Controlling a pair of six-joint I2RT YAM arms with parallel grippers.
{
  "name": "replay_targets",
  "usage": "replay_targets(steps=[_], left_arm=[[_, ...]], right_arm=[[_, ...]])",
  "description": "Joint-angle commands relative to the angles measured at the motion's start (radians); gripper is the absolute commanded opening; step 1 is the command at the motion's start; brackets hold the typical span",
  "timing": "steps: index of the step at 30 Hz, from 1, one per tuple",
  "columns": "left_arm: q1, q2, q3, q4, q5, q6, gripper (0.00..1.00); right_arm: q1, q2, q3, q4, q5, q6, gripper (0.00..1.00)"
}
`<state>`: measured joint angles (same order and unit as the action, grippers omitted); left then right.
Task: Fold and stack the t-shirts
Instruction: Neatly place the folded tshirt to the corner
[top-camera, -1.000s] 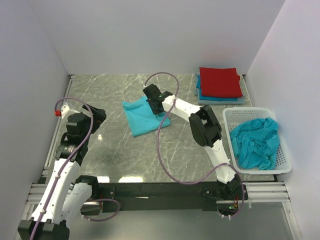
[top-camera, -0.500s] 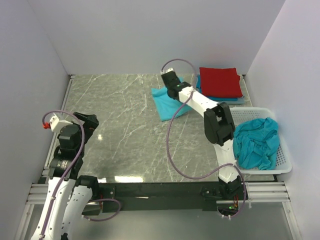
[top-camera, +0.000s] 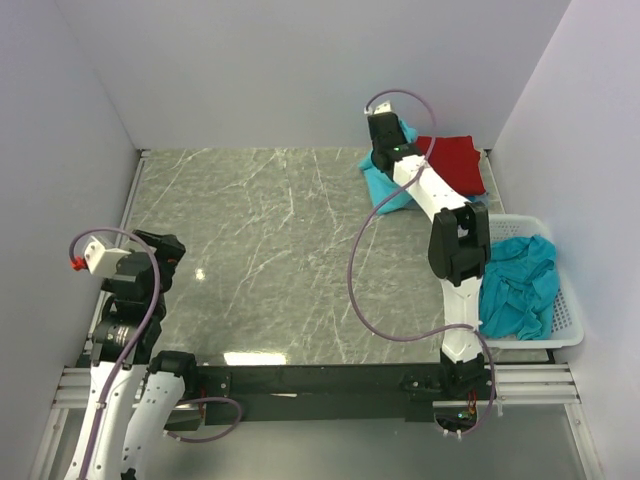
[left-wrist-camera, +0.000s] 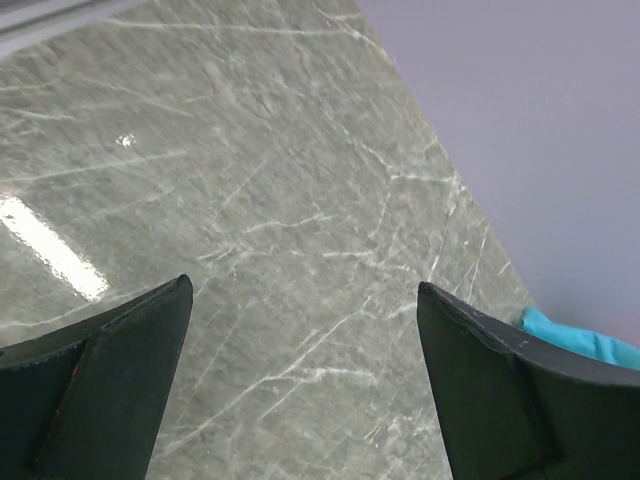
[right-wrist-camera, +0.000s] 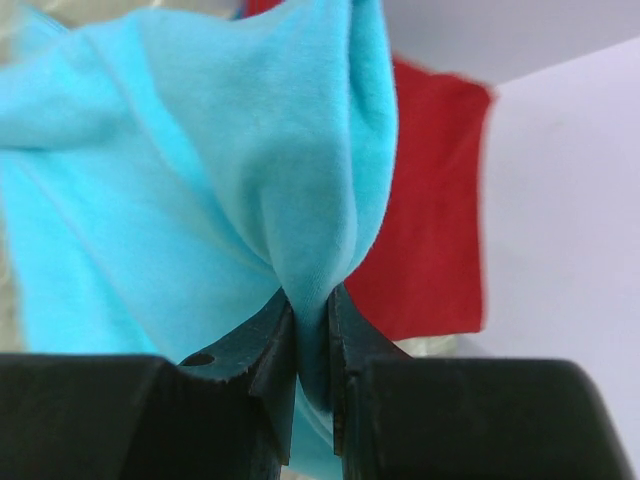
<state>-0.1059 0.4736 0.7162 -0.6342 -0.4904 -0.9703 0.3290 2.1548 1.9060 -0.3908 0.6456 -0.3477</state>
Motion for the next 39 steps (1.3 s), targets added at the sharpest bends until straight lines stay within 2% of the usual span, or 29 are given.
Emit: replay_targets(steps=[1, 18, 39], left_arm=[[0.002, -0.023, 0.035, -0.021, -0.069, -0.019, 0.99], [0.002, -0.026, 0.031, -0.016, -0.089, -0.034, 0.99], [0.003, -0.032, 0.023, -0.025, -0.103, -0.061, 0.99]], right_arm=[[-0.016, -0.004, 0.102, 0.104, 0.078, -0.054, 0.00], [-0.033, -0.027, 0.217, 0.060, 0.092, -0.048, 0.00], [-0.041, -0.107, 0.269, 0.075, 0.058, -0.066, 0.00]])
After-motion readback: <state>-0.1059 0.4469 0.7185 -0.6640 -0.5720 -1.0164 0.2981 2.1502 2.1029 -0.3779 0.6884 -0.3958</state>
